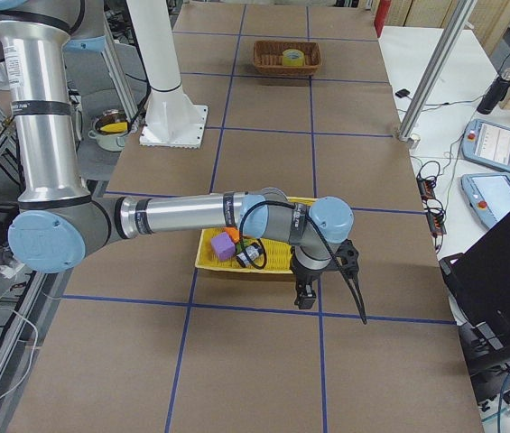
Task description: Move tape to another basket
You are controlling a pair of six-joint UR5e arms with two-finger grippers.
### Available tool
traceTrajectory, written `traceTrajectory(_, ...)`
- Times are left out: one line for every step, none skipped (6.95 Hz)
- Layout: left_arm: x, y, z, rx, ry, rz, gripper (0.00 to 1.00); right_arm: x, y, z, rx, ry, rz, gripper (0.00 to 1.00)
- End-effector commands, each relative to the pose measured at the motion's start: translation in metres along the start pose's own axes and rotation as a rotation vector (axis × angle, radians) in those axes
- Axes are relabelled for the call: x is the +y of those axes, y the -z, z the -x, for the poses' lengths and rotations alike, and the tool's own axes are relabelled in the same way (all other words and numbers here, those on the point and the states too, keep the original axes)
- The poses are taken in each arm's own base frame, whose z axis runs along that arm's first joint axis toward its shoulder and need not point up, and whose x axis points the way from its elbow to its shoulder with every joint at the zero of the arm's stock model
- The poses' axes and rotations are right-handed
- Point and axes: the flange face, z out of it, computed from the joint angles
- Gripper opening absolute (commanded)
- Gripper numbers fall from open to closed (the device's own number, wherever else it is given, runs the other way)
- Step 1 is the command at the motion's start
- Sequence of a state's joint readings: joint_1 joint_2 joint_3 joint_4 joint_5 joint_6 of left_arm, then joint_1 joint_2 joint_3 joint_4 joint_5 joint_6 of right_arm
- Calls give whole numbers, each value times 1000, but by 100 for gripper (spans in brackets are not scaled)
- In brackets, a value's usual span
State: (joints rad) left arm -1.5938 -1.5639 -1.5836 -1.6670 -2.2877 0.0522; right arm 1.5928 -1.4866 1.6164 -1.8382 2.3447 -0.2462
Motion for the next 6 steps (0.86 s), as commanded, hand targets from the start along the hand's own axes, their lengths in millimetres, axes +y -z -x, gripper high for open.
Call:
traceTrajectory(-6,-2,-16,19,38,0,100,1,4,-2,-9,-5,-11,100)
traceTrajectory(-8,-11,-25,21,21,17,100,2,6,-3,-8,-7,-16,100)
traceTrajectory(-8,-12,-26,21,19,20,100,2,8,-3,-8,-8,-19,100)
traceTrajectory(-8,-12,-26,23,17,20,100,2,8,-4,-7,-8,-19,100)
traceTrajectory(-8,-12,-26,21,17,20,100,2,8,-4,-6,-8,-19,100)
traceTrajectory(-9,-12,-26,21,16,18,100,2,8,-4,-5,-9,-17,100)
